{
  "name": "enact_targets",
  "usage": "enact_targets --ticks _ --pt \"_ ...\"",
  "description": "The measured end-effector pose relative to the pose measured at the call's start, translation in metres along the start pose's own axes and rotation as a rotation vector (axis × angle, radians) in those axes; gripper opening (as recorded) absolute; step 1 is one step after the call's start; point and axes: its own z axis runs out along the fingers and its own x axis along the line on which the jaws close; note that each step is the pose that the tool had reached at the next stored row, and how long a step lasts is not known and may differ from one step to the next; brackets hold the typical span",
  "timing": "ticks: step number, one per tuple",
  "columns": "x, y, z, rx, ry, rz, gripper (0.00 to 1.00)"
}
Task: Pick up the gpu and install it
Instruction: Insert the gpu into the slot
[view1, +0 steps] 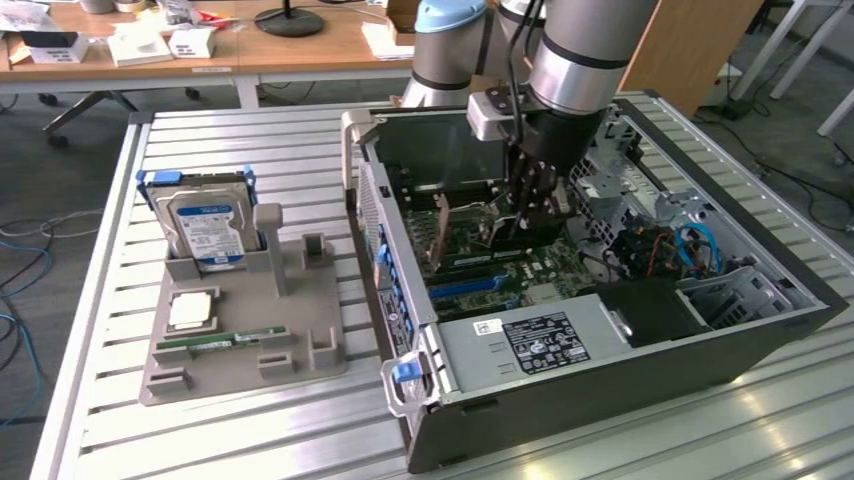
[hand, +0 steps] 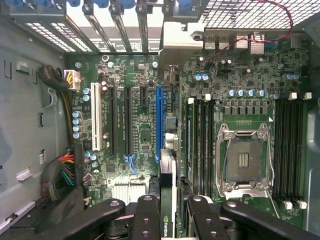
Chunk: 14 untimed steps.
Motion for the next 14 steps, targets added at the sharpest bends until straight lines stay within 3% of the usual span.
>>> enact_targets --ticks 14 --pt "0.0002 0.0028 0.0021 0.001 0.0 0.0 0.26"
